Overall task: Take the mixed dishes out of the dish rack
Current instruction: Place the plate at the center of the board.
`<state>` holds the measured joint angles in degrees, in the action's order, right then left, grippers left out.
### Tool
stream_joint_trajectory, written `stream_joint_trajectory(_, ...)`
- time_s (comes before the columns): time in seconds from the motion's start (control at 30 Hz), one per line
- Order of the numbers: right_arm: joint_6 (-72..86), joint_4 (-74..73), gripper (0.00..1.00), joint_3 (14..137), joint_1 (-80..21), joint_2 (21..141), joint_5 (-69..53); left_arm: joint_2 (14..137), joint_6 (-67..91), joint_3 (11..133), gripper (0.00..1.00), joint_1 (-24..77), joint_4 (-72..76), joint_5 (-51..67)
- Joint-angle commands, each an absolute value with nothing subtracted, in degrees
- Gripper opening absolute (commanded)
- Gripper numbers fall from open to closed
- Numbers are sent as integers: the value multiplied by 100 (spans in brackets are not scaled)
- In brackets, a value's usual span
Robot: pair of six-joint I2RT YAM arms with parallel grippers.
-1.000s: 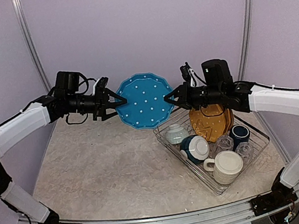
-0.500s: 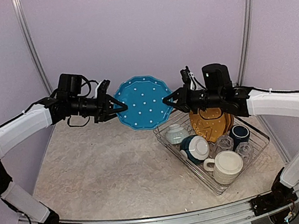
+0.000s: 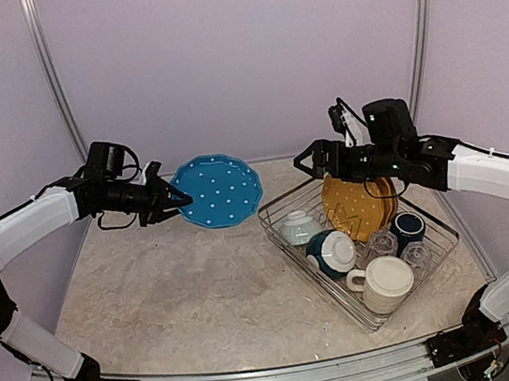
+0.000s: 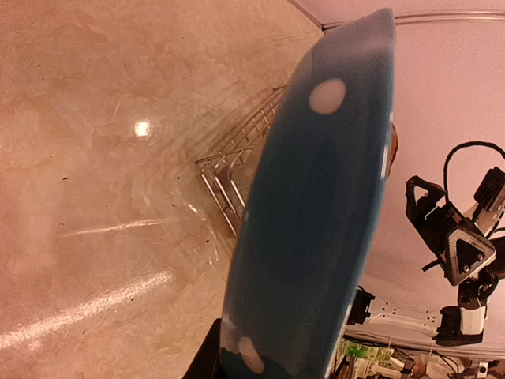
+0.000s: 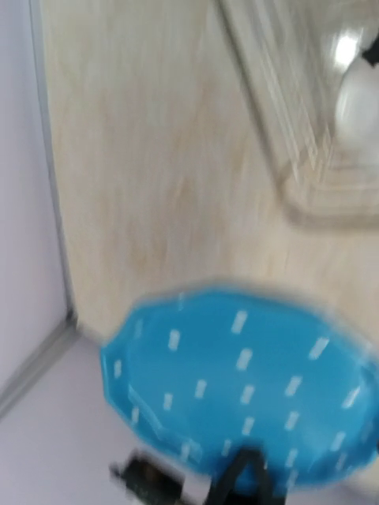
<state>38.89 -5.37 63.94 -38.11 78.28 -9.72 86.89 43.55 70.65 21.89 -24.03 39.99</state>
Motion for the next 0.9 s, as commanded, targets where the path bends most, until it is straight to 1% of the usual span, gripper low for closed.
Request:
stream_joint_trajectory(0.0,2704,-2110,100,6655,-3774,7512,230,8005,4690,6313,0,1593,-1869,4047)
stream_joint_trajectory(0.1,2347,-2574,100,6766,-3771,7377,835,7747,4790,5742,0,1208,-1989,3781)
stream_joint_trajectory(0.23,2080,-2829,100,6808,-3770,7175,1147,7676,4823,5305,0,878,-1906,3599)
stream_joint_trajectory(0.4,1940,-2869,100,6747,-3764,6973,1117,7951,4773,5208,0,500,-1863,3381)
stream_joint_trajectory(0.53,1882,-2893,99,6678,-3763,6830,1109,8223,4856,5086,0,244,-1432,3337)
stream_joint_trajectory(0.7,1849,-2981,99,6609,-3769,6677,1211,8642,4907,5333,0,51,-1130,3210)
stream_joint_trajectory(0.87,1878,-3083,99,6585,-3763,6585,1260,9482,4985,6119,0,37,-1000,3139)
